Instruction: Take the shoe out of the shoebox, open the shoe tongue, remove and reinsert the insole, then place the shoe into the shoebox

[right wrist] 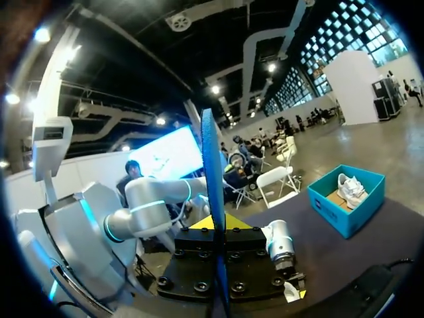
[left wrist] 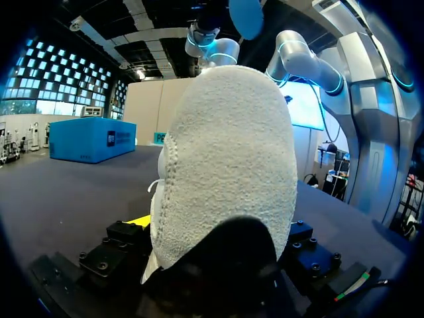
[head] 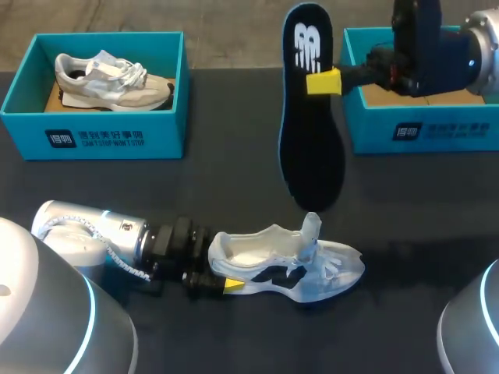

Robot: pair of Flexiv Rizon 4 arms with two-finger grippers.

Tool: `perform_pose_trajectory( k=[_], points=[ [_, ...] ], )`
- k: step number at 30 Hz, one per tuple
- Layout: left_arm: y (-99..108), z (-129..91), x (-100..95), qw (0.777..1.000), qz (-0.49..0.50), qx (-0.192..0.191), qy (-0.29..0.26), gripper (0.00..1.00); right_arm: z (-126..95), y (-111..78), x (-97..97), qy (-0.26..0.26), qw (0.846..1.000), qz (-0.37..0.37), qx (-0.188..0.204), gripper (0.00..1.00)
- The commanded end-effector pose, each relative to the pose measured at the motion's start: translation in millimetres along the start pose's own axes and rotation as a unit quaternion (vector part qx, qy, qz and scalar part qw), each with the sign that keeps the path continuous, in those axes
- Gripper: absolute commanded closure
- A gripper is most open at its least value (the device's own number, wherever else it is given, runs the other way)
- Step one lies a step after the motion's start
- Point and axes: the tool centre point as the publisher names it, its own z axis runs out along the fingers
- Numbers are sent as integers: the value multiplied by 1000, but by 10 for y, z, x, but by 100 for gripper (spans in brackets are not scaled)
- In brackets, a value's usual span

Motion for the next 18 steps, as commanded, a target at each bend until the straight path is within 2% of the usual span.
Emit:
perform_pose_trajectory(
  k=[1,10,18],
  points=[
    [25,2,-6,1000,-1,-1,-1,100,-58,15,288,-25,1000,12,0,100],
    [25,2,-6,1000,-1,-1,-1,100,-137,-24,652,-69,996,59,-16,100],
    [25,2,-6,1000,-1,-1,-1,100,-137,-24,652,-69,996,59,-16,100]
  ],
)
